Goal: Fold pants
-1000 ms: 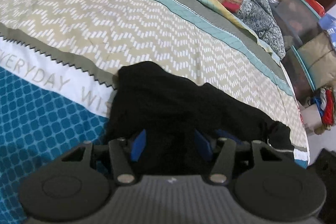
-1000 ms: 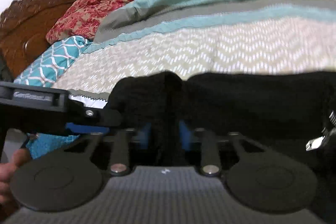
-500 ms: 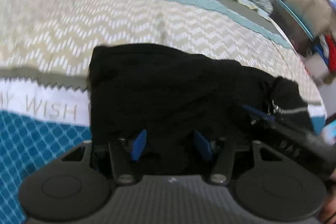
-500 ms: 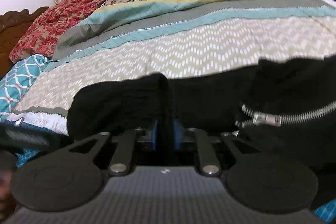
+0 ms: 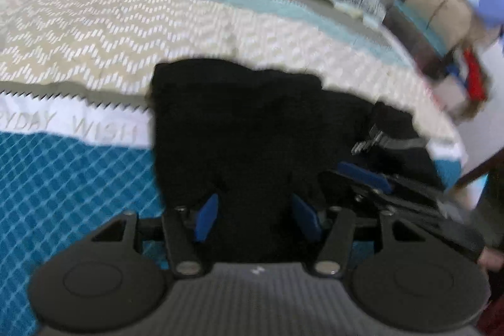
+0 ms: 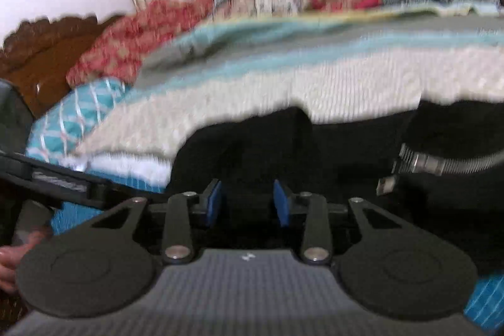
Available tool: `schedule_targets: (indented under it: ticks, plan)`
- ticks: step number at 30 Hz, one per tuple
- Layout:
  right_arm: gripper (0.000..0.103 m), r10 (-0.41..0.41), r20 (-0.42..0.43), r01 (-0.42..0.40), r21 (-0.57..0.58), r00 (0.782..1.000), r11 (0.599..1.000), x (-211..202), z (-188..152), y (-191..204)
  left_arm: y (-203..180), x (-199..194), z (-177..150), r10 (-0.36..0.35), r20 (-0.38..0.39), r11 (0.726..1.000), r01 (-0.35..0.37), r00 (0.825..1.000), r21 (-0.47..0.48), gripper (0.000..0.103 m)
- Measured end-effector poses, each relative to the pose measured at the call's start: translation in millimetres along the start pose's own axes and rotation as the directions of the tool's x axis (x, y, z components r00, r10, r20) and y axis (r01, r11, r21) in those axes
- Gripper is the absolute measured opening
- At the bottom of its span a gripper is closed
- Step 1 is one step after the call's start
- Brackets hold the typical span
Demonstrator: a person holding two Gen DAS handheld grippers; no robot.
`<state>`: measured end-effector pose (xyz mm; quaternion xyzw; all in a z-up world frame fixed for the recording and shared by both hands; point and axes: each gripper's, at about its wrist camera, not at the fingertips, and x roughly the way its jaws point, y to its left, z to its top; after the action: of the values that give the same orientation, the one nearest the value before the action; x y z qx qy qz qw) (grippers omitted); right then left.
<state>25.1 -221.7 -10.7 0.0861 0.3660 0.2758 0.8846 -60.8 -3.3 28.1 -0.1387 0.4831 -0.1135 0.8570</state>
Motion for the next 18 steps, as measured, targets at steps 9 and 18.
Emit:
schedule_targets:
  ticks: [9,18]
  plan:
    - [0.040,-0.008,0.024,0.007,0.015,1.000,1.000,-9,-6,4,-11,1,2,0.053,-0.007,0.998,-0.053,0.999,0.017,0.055]
    - [0.041,-0.048,0.089,0.040,0.096,0.995,0.995,-47,-28,-14,-30,5,50,-0.008,0.064,1.000,0.007,0.998,0.024,0.056]
